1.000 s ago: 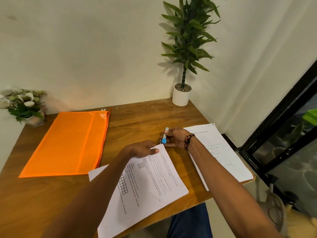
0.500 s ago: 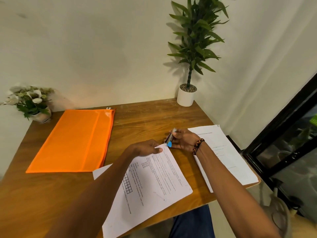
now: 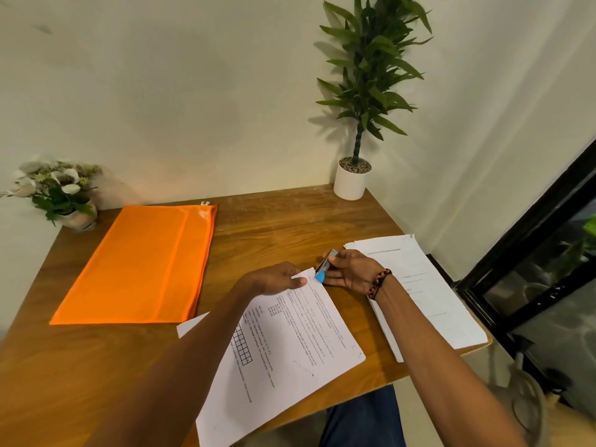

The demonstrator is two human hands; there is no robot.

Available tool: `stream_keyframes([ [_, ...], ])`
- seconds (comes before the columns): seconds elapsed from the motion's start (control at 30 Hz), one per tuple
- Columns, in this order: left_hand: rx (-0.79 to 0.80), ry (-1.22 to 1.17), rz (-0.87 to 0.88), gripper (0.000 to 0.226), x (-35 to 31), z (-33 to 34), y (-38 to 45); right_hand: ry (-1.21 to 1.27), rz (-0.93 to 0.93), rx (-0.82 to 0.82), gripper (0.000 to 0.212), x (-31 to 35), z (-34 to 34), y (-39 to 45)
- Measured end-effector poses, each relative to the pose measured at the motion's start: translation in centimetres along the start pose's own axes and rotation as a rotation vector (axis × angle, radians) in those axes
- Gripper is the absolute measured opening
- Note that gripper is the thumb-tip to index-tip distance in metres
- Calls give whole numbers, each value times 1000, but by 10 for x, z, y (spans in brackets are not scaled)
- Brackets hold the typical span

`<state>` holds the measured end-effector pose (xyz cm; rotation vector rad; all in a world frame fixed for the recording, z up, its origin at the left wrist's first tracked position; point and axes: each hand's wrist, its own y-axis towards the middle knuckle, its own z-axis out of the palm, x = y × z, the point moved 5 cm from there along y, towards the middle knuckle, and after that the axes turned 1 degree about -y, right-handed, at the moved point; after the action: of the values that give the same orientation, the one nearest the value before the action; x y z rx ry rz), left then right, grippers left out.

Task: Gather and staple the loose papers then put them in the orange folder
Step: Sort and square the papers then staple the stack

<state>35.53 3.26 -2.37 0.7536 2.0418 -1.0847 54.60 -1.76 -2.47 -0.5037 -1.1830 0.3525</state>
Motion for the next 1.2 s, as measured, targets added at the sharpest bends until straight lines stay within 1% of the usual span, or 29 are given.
stream_keyframes([
  [0.13, 16, -18, -3, 32, 5, -1, 3, -13, -8, -6, 30, 2, 6, -2],
  [0.2, 23, -26, -3, 33, 5, -1, 3, 57, -26, -52, 24, 2, 3, -1],
  [0.27, 24, -22, -11, 33, 3, -1, 3, 109, -36, -81, 26, 2, -3, -1],
  [0.33, 22, -4, -21, 34, 3, 0, 3, 110, -27, -58, 29, 2, -6, -2],
  [0.43, 15, 27, -10, 37, 3, 0, 3, 77, -12, -13, 21, 5, -7, -7],
  [0.53, 21, 3, 25, 35, 1, 1, 1, 39, -4, -9, 19, 6, -4, -11],
  [0.63, 24, -11, 19, 34, 3, 1, 2, 73, 8, -16, 19, 3, -1, -11],
  [0.7, 21, -5, 2, 34, 5, 0, 4, 82, 17, -19, 20, 1, 1, -10],
  [0.87, 21, 3, -36, 37, 10, -1, 12, 15, 27, -37, 26, -2, 8, -10],
  [1.03, 23, -19, -62, 34, 10, -2, 11, -3, 35, -64, 33, -2, 11, -9],
  [1.1, 16, -16, -82, 37, 13, -4, 14, -40, 45, -80, 36, -2, 12, -8],
  [1.2, 31, -25, -95, 36, 14, -4, 15, -95, 67, -113, 37, -2, 15, -6],
])
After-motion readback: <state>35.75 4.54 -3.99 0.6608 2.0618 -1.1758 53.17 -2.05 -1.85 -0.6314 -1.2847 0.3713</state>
